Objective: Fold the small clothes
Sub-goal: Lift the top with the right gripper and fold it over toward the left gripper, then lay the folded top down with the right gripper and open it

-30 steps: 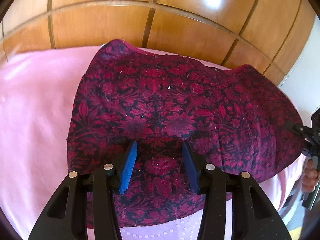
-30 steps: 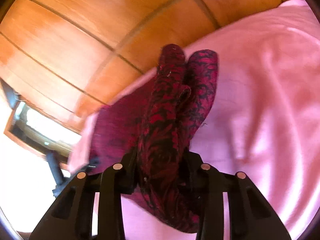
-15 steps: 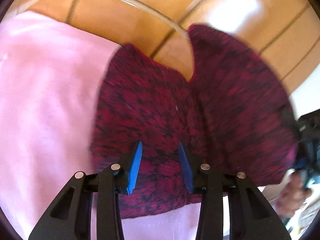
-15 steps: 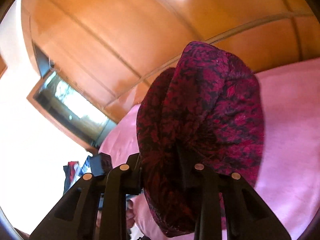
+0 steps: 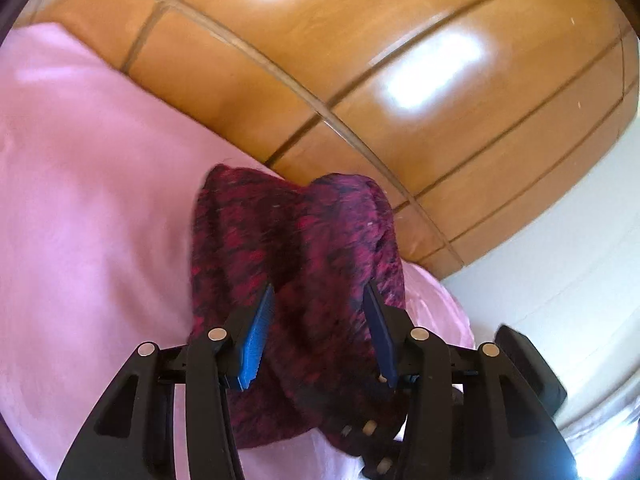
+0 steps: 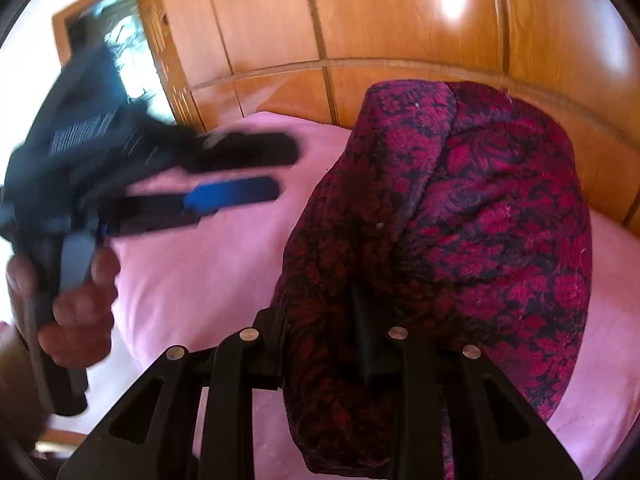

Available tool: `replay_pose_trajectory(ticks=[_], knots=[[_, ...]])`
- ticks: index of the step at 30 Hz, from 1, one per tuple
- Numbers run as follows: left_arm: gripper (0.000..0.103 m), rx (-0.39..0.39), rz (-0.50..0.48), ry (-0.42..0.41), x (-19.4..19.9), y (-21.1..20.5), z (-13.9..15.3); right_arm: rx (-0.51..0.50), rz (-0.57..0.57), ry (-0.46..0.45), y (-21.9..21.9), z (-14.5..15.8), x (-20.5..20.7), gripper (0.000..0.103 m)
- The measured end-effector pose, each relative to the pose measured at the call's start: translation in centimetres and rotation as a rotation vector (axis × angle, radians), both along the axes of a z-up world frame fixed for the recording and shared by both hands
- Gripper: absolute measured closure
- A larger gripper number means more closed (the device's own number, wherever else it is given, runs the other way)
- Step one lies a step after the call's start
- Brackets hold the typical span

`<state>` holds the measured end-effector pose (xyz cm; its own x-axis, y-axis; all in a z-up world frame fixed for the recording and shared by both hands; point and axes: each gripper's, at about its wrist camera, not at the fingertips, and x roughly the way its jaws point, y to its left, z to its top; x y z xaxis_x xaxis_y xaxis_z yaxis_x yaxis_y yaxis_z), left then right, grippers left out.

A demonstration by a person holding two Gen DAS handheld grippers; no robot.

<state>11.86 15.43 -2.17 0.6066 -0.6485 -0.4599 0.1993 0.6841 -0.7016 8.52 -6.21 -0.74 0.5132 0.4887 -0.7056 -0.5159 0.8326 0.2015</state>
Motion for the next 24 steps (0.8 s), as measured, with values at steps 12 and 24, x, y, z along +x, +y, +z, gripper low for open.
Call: replay_pose_trajectory(ticks=[12,24], knots=[[0.089,0.189,-0.080,0.043,2.9,-5.2,0.1,0.141,0.082,-0.041,-3.9,4.2,-3.6,0.053],[0.089,0.296,-0.027,0.004,2.0,-3.5,2.1,0.179,-0.122,0.058,-13.2,0.8,-2.5,0.053]])
